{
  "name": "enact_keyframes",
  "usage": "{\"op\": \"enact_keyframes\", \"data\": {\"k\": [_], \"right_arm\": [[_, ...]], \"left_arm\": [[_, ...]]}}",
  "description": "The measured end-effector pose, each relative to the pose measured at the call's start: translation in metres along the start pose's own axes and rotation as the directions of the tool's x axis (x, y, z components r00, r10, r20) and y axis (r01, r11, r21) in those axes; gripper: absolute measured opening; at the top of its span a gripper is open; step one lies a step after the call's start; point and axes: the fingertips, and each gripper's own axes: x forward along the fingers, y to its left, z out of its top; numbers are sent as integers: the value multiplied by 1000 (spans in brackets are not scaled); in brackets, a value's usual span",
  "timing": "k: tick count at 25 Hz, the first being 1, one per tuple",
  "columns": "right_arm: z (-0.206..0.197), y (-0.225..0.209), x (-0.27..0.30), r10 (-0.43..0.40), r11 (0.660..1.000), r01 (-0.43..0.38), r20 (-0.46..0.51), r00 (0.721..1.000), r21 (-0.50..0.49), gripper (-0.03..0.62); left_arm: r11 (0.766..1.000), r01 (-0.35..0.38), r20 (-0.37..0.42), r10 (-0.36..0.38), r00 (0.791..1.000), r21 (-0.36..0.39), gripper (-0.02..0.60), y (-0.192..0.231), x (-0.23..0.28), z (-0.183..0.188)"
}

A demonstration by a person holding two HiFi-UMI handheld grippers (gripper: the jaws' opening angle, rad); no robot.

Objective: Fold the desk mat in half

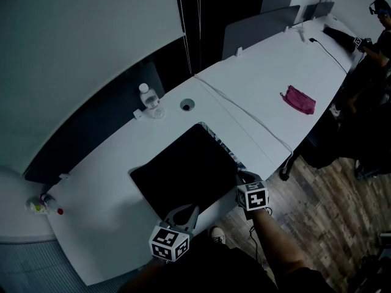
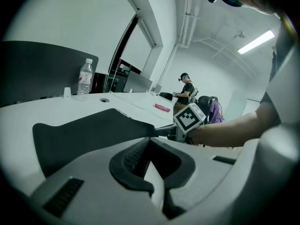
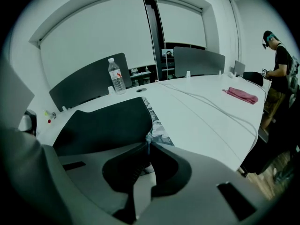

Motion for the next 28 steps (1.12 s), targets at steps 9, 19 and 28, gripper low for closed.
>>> {"op": "enact_keyframes", "data": {"k": [9,19,28], "right_arm": [[-1,-15,5,-36,999,36,-14,999,24,40],[-4,-21,5,-25,999,25,-19,1000,24,43],[6,-29,-26,-33,999,33,64,997,-1,59]], "left_arm": [[999,49,-23,-50,998,-11,6,0,17,-3],[998,70,-29,-70,997,-8,6,-8,27,-4],[999,30,5,-30,1000,16,6,-28,15,1]]}}
